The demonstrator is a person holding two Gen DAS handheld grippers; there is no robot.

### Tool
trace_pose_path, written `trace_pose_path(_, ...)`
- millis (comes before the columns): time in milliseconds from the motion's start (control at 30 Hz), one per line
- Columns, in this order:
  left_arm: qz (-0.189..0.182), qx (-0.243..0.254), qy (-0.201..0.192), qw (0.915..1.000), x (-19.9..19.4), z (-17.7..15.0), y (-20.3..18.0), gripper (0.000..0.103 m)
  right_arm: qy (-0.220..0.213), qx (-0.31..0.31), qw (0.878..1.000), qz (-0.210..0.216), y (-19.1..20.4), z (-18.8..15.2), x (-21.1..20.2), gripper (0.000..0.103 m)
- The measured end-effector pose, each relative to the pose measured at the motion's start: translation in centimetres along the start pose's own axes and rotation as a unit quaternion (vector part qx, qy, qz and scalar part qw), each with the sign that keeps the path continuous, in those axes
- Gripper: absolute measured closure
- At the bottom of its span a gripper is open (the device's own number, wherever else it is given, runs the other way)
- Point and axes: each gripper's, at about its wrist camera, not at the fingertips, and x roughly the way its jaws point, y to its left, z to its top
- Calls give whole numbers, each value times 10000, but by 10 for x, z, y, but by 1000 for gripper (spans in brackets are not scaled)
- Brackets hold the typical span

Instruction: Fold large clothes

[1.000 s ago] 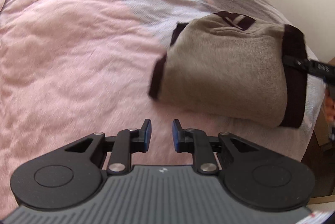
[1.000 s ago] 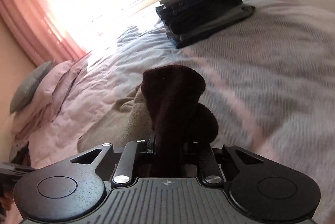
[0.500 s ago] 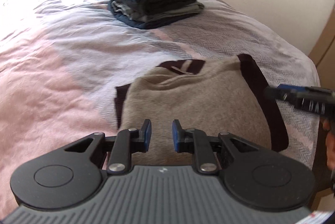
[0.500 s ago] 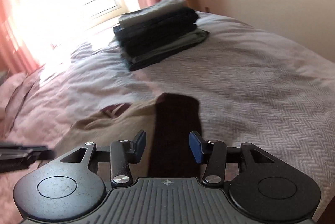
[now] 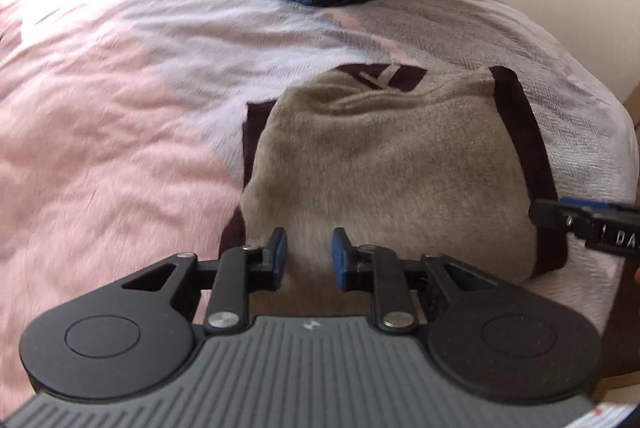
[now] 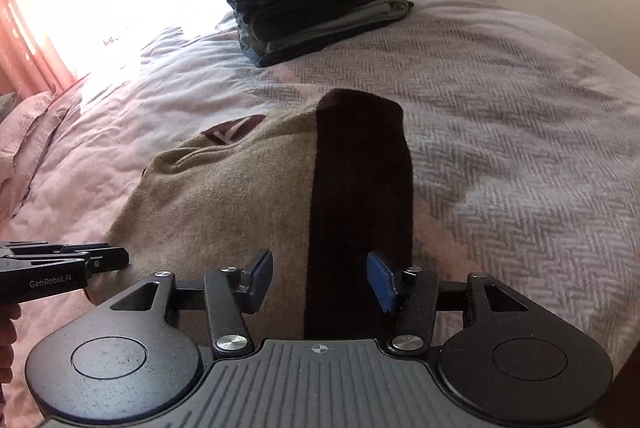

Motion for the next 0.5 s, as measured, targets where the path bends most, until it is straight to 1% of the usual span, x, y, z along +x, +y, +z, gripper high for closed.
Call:
trace_pose_path(67,211,-127,363,9990,-7,-2,-8,73,452,197,9988,60,-2,-2,-2,52)
trace_pose_path(133,479,-156,750,9959,-11,-7,-18,70,690,229,9973,99,-3,-7,-5,51)
trace_pose_path(200,721,-192,1104,9911,-11,-13,-29,67,913,95,9957,100,-4,-10,-6,45)
trace_pose_path(233,794,-246,1212,9891,-11,-16,-32,67,981,56,9951,121,-5,-11,-7,45)
trace_pose_path(333,901,-373,1345,9861,-16,-22,-43,65,1042,-40,9941,313,-10,-14,-12,44)
trace_pose_path(500,877,-482,1324,9861,-22,-25,-56,63,1089,-230,9929,421,-16,-13,-19,43)
